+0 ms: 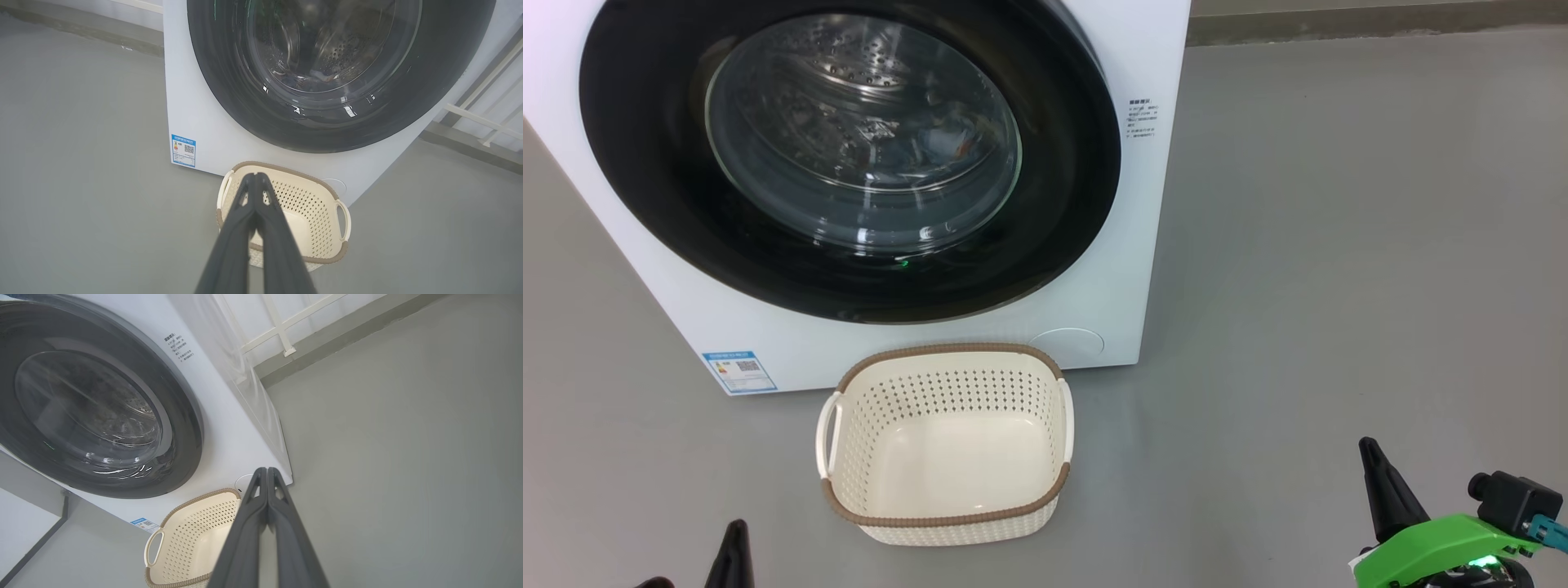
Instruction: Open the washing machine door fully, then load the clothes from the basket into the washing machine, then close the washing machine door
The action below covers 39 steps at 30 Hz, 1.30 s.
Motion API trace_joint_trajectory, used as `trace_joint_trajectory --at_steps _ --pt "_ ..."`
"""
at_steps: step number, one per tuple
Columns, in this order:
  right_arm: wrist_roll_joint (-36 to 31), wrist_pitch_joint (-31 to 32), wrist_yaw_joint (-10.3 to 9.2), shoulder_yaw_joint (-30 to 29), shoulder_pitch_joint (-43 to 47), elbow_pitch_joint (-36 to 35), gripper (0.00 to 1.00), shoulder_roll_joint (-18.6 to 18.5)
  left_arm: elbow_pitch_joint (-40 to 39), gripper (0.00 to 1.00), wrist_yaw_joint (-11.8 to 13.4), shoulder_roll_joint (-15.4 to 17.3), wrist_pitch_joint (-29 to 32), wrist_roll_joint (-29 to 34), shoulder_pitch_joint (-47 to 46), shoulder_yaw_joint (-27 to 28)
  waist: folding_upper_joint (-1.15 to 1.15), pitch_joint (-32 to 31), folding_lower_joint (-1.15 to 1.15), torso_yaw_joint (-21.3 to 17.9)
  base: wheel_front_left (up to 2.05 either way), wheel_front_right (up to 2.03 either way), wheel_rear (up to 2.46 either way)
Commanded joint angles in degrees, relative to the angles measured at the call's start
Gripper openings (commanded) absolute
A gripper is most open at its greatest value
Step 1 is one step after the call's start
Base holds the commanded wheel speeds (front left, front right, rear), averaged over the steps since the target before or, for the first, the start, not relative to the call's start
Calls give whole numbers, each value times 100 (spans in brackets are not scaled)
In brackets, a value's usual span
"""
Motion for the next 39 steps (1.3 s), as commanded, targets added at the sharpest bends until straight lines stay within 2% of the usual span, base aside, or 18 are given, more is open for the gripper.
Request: trace_joint_trajectory --at_steps 1,39 --pt "200 32 0 -54 -170 -171 0 -50 -198 0 -3 67 37 -188 -189 61 0 -1 -1 -1 0 0 0" --pt "2013 659 0 -470 -198 -531 0 172 -544 0 -6 -20 659 -2620 -301 144 0 -7 -1 -13 0 0 0"
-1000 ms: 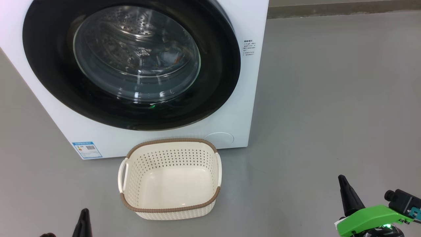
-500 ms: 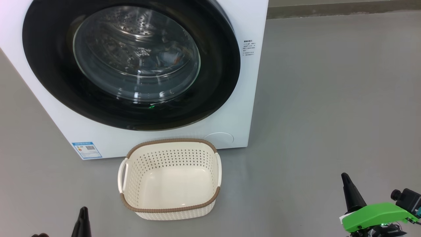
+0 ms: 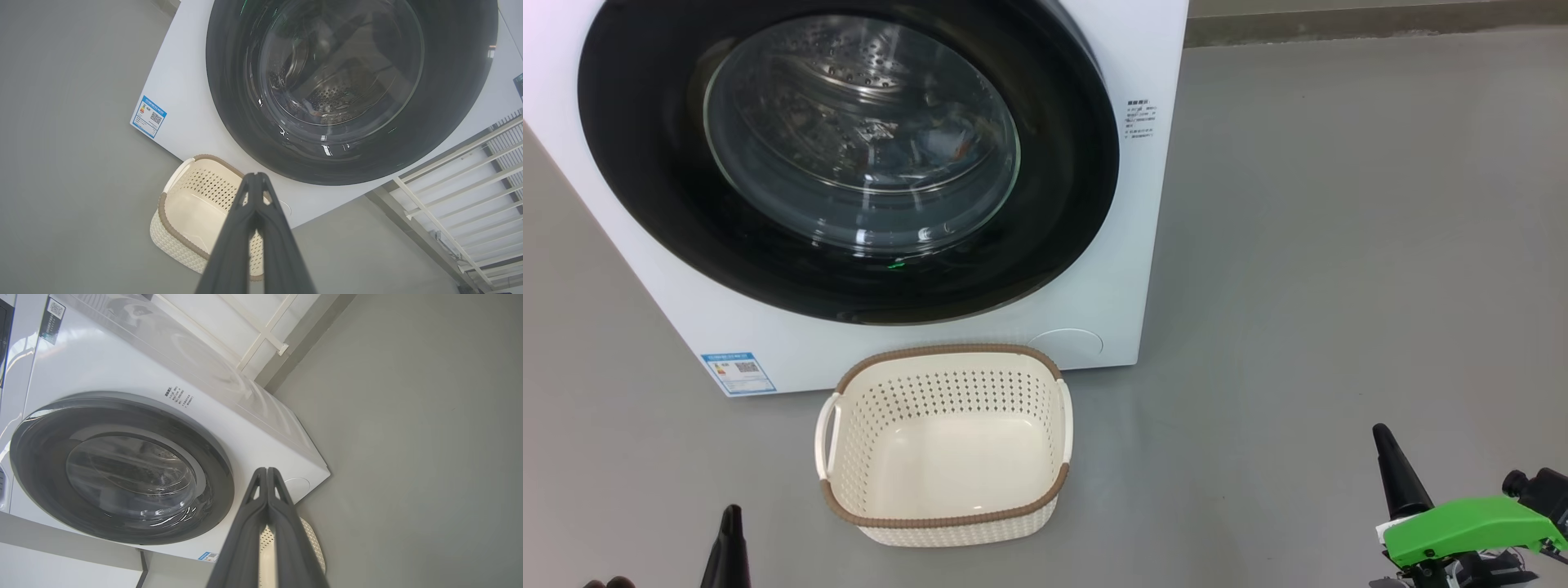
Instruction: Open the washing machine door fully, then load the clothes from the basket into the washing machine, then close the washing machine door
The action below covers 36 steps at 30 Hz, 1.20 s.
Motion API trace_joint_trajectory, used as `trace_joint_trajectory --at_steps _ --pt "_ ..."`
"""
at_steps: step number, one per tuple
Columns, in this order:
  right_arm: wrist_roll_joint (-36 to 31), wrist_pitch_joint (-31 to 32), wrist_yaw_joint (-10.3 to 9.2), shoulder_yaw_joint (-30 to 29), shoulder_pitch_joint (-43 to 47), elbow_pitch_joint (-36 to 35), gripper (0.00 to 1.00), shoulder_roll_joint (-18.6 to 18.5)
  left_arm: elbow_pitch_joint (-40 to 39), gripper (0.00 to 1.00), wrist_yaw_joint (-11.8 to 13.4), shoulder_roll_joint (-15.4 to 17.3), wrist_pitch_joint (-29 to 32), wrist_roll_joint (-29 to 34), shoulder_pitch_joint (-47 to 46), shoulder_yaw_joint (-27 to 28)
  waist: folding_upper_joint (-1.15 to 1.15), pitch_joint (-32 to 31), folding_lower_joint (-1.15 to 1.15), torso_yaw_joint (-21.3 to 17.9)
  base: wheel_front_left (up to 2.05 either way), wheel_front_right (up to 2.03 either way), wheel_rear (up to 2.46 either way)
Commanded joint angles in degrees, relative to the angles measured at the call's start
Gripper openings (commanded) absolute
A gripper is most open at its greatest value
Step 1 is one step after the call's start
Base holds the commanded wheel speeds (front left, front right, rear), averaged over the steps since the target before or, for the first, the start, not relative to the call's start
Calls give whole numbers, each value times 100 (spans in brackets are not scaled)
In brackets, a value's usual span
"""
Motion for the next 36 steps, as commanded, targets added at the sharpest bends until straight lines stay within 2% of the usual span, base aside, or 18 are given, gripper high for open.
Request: trace_joint_trajectory --at_steps 1,36 --pt "135 32 0 -15 -195 -182 0 -44 -203 0 -7 56 33 -183 -231 119 0 0 0 0 0 0 0" --pt "1797 607 0 -397 -219 -512 0 160 -520 0 -10 -23 603 -2414 -334 194 0 -7 0 -11 0 0 0"
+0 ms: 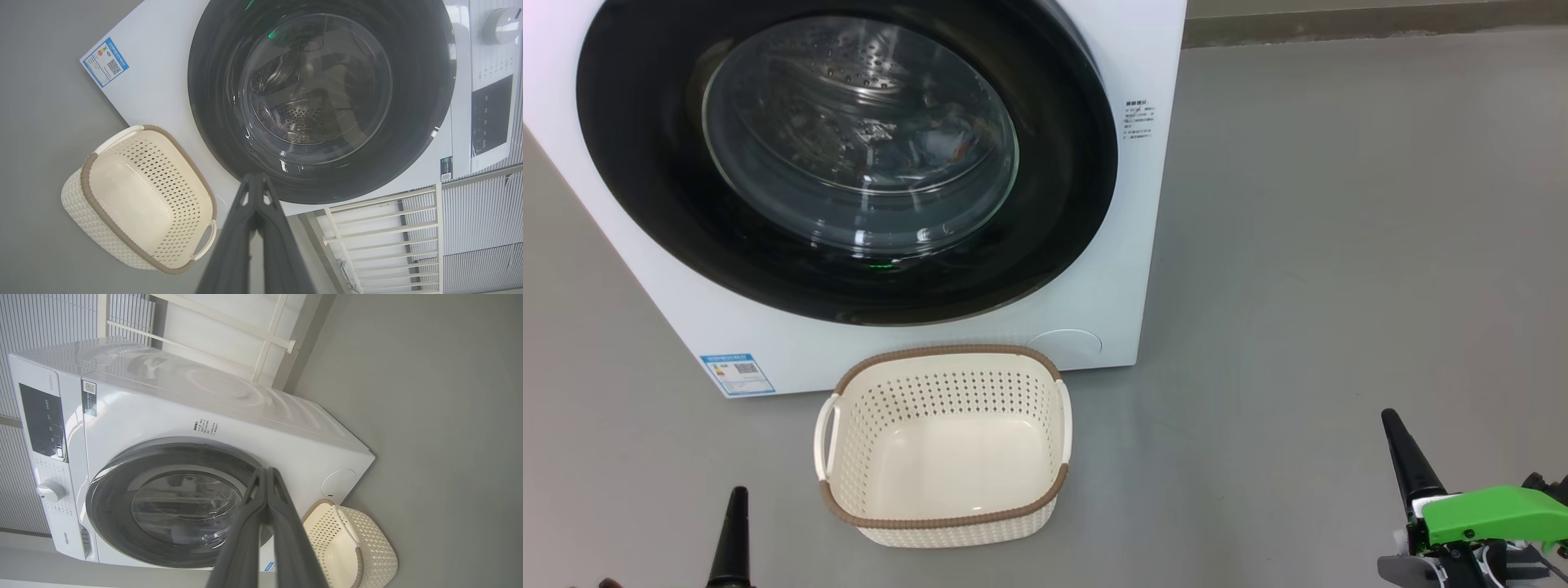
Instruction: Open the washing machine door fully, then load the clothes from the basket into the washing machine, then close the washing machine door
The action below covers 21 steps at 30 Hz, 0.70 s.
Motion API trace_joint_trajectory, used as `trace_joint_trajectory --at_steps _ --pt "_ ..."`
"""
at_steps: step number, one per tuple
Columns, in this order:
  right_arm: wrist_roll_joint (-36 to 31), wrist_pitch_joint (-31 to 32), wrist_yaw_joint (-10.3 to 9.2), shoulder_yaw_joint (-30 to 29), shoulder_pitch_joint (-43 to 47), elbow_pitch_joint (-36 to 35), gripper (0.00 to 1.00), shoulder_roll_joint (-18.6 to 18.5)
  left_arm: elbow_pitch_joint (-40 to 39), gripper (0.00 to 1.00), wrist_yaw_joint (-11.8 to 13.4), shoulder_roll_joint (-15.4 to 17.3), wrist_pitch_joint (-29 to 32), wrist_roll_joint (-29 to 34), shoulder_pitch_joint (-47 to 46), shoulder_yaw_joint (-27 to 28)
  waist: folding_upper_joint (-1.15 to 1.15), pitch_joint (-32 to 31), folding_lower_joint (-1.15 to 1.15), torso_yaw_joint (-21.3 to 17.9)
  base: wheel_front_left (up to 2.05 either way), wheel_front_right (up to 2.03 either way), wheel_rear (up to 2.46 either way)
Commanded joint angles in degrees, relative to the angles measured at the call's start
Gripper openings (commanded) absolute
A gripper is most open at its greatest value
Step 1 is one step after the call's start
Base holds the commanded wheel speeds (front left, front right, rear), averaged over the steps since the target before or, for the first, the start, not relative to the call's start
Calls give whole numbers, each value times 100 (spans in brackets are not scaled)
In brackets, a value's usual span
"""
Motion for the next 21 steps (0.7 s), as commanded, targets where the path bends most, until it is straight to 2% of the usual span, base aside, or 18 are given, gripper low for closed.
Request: trace_joint_trajectory --at_steps 1,21 --pt "184 67 1 42 -213 -197 0 -35 -198 0 -11 60 65 -165 -274 161 0 0 0 0 0 0 0" --pt "1163 406 1 -183 -228 -392 0 86 -385 0 -13 13 401 -1480 -334 205 0 -4 0 -7 0 0 0"
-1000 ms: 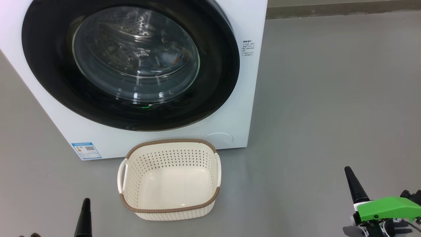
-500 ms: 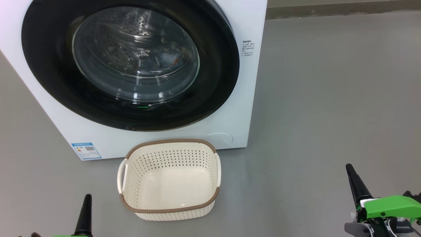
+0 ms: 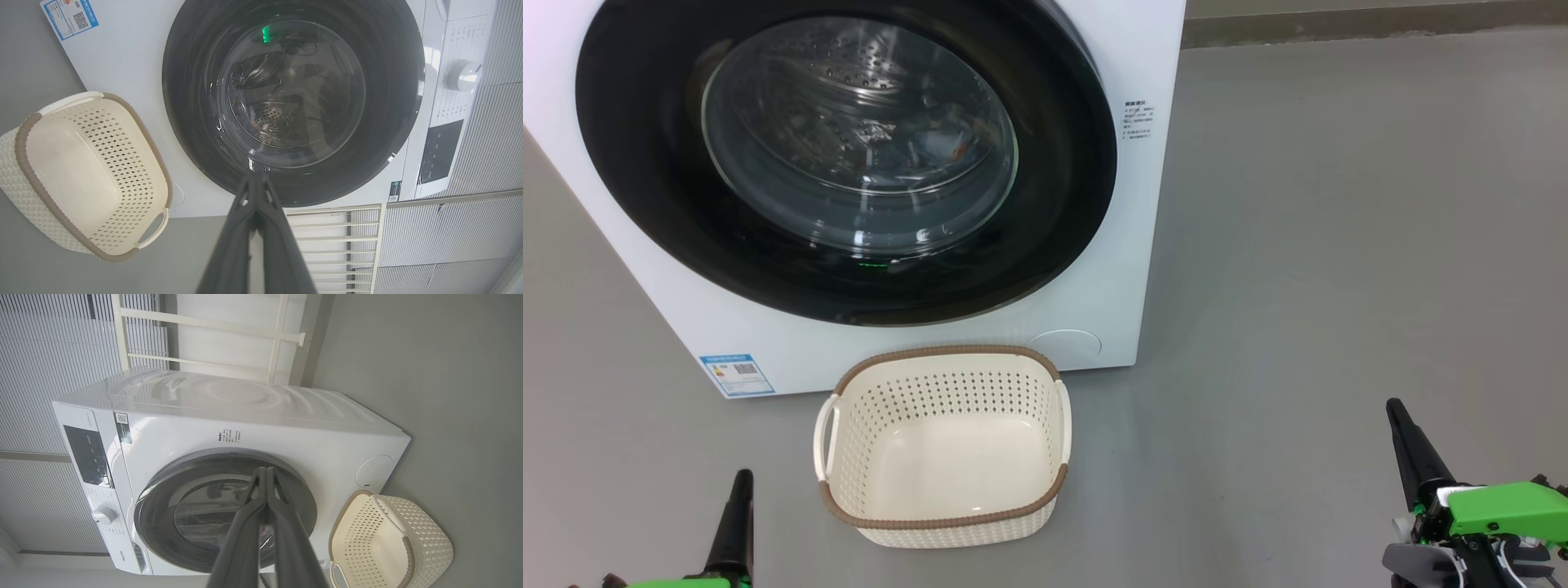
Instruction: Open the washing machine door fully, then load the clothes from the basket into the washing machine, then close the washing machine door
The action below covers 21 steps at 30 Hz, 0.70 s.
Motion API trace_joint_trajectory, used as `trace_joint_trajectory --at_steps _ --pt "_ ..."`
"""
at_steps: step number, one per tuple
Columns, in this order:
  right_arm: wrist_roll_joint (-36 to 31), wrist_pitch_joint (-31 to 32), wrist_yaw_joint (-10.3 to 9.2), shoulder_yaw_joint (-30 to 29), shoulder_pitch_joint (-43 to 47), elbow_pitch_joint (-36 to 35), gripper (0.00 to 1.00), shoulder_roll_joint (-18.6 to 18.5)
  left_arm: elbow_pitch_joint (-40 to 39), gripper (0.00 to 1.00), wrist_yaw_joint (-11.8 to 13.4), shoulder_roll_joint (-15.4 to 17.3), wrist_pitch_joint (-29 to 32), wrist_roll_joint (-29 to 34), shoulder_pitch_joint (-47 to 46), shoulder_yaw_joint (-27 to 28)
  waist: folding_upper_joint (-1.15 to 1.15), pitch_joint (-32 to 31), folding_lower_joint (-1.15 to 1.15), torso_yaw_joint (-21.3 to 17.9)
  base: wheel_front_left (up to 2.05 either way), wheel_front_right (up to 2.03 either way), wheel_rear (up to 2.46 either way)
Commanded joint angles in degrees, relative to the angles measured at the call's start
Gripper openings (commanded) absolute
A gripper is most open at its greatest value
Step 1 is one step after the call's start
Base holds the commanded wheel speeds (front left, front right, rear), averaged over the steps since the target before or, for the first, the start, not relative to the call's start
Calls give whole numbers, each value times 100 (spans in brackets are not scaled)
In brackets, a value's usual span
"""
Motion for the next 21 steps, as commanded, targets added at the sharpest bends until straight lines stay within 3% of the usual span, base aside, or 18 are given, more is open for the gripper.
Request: trace_joint_trajectory --at_steps 1,8,21 --pt "176 72 2 47 -226 -201 0 -18 -204 0 -14 49 64 -200 -265 180 0 0 -1 0 0 0 0" --pt "519 191 2 -31 -231 -269 0 24 -269 0 -14 33 182 -660 -286 196 0 -2 -1 -3 0 0 0" --pt "536 195 2 -34 -231 -272 0 26 -272 0 -14 32 187 -681 -287 196 0 -2 -1 -3 0 0 0"
